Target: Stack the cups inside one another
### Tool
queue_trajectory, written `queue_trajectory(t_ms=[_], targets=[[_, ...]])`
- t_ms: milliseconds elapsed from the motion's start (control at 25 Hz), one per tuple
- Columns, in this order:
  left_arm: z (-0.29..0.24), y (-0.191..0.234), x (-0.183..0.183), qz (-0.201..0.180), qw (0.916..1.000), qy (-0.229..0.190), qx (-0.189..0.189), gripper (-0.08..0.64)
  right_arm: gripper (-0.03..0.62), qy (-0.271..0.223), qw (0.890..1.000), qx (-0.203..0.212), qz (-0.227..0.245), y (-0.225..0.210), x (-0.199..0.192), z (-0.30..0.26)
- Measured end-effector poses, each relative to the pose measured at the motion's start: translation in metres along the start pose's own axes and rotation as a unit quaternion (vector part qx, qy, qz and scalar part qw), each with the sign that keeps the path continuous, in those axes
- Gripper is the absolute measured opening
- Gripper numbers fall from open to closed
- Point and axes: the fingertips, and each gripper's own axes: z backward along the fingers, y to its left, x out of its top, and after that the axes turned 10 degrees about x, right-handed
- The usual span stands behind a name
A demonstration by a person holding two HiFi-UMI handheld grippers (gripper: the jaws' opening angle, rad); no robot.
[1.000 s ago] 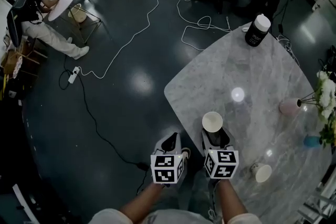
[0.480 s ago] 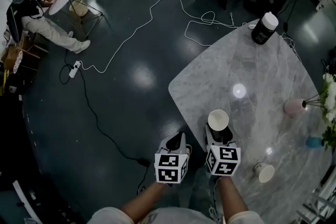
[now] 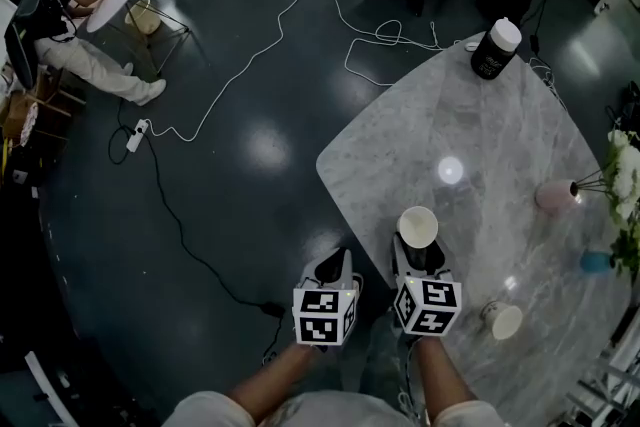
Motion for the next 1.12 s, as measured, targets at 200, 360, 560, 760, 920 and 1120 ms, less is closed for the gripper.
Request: queue_trajectory(t_ms=[200,360,560,760,920,1120], targets=[[0.006,-0.013,0.008,-0.004,0.9999,-0.009,-0.013,-0.005,0.222,-0.012,1.000,-0.008,-0.008,-0.002,0.007,0.017],[0.011,-0.028,0.015,-0.013,0.9993,-0.017,-0.029,-0.005,0.222,-0.024,0.999,-0.019,-0.013,-0.003,0.013,0.033],[0.026,-0.051,0.026,-0.030,0.9976,-0.026,-0.057,-0.005,0.222,-0.041,0.998,-0.037,-0.021,-0.004,0.027,0.060],[0.039,-0.080,0.038,-0.053,0.9934,-0.038,-0.094,-0.005,0.222,-0.065,0.996,-0.057,-0.028,-0.007,0.042,0.092],[0.047,-0.111,0.048,-0.082,0.9865,-0.051,-0.132,-0.005,0.222,-0.088,0.992,-0.085,-0.036,-0.020,0.050,0.120],[0.058,-0.144,0.049,-0.112,0.9770,-0.057,-0.173,-0.005,0.222,-0.114,0.984,-0.125,-0.047,-0.035,0.055,0.161]])
